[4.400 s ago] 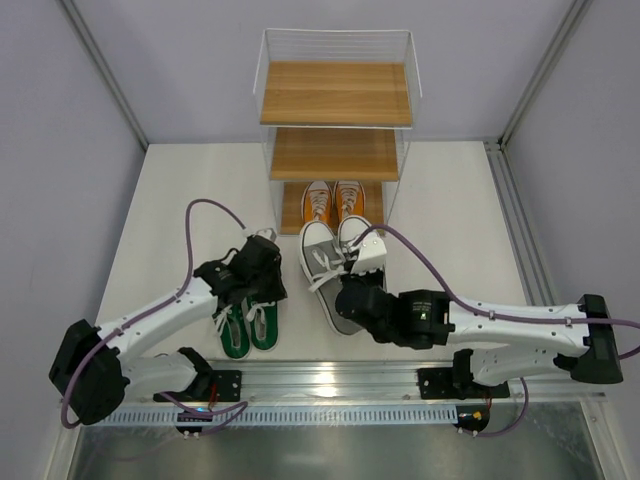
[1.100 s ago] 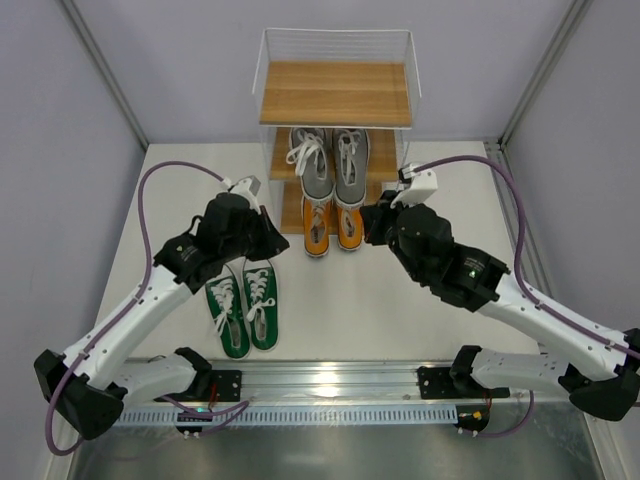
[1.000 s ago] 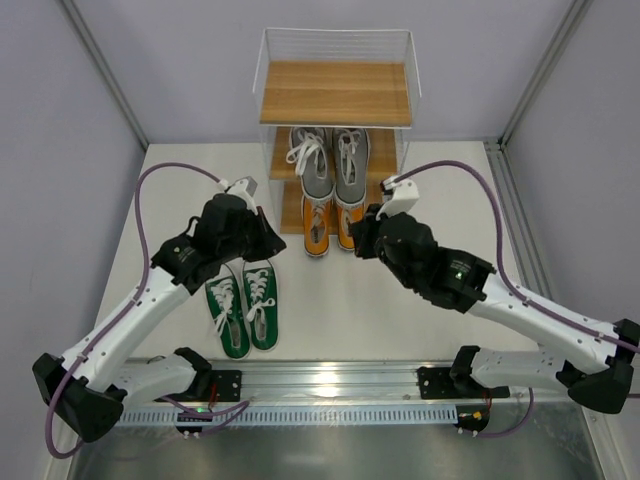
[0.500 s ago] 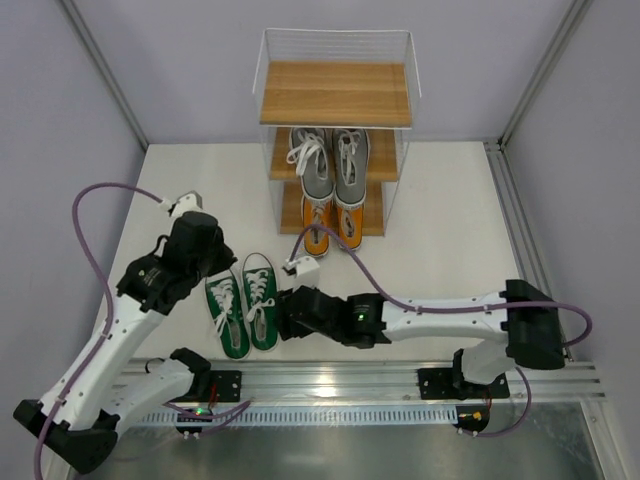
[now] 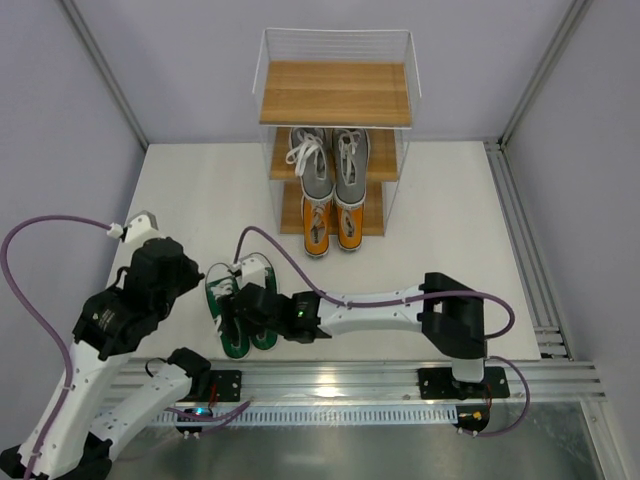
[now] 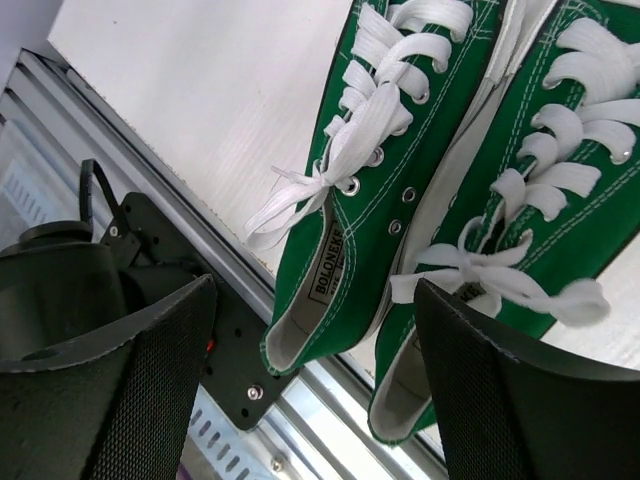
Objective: Place and organize the shoes onto the shoe shelf
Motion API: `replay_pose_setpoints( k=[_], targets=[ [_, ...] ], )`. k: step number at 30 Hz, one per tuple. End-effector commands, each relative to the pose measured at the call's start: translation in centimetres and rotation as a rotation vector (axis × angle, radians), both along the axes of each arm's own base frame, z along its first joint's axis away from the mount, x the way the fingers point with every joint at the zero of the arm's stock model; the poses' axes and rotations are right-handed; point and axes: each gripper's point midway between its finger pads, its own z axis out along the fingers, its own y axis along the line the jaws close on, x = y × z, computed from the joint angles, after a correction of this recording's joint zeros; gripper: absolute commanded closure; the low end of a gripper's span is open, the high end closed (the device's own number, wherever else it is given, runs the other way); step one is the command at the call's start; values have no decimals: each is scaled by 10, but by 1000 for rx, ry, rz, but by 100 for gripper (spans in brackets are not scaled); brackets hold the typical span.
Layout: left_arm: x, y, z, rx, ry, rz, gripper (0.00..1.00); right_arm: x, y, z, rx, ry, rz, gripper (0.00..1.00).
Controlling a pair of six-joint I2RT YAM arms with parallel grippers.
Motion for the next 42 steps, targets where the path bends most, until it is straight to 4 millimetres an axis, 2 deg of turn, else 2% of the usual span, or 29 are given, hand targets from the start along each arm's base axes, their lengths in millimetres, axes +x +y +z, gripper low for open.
replay_pose_setpoints(
  k=[1,6,10,14,18,19,20,22,26,27,30,35,42],
  targets=[
    [-7,9,3,-1,-9,36,100,3,15,-1,-1,-24,20,19],
    [-15,14,4,-4,-12,37,100,26,8,-52,-153,-43,-39,20],
    [-21,17,6,-6,-20,37,100,39,-1,-63,-185,-65,-59,20],
    [-21,17,7,-8,-25,33,100,47,-2,-67,-200,-70,-43,28],
    [-17,12,8,-15,-27,15,100,44,-4,-58,-190,-72,-12,33],
    [-16,11,8,-13,-25,11,100,41,-3,-42,-160,-82,0,33],
    [-15,10,9,-13,-27,10,100,38,-8,-40,-158,-83,5,33],
    [-15,9,9,-12,-28,5,100,34,-12,-17,-119,-96,4,30],
    [-11,5,6,-17,-23,-3,100,32,-28,-2,-134,-95,-48,24],
    [-9,5,6,-19,-27,-2,100,31,-36,-7,-171,-82,-60,23],
    [-7,2,3,-19,-19,-8,100,31,-42,-17,-204,-64,-84,21],
    [-5,1,2,-15,-15,-12,100,26,-34,-31,-207,-40,-56,20],
    [-5,1,1,-10,-8,-12,100,27,-12,-11,-125,-50,-28,20]
  ],
)
